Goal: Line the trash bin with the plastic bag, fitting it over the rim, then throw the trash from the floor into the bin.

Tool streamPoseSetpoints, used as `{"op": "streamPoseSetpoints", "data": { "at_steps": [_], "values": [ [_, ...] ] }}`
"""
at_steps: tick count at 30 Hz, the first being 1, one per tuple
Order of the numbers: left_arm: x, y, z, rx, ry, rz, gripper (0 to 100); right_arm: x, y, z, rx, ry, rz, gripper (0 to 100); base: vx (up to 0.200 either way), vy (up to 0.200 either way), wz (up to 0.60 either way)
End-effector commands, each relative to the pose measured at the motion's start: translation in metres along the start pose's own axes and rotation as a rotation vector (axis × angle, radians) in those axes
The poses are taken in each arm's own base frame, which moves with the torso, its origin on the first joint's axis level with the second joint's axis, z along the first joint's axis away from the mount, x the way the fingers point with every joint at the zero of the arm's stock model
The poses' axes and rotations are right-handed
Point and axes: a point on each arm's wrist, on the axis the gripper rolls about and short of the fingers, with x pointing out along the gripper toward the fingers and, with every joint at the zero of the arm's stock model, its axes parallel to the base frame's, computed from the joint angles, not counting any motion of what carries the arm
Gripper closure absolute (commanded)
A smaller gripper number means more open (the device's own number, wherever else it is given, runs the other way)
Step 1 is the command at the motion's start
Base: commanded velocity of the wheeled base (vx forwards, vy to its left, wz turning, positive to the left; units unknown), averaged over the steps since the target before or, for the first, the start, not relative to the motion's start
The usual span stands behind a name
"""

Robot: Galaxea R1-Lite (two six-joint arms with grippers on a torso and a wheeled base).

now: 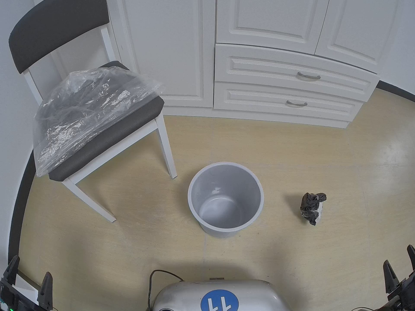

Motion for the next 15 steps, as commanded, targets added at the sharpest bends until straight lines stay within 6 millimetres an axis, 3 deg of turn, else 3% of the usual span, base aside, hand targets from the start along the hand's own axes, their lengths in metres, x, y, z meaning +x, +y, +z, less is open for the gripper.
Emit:
{"op": "streamPoseSetpoints", "data": {
  "at_steps": [1,15],
  "values": [
    [0.0002,0.0,-0.0052,0.0,0.003,-0.001,0,0.0,-0.0001,-0.005,0.0,0.002,0.0,0,0.0,0.0,0.0],
    [0.0001,-0.0004,-0.0054,0.03,0.003,-0.018,0,-0.0002,0.0,-0.0048,-0.014,0.002,0.002,0,0.0,0.0,0.0]
  ]
}}
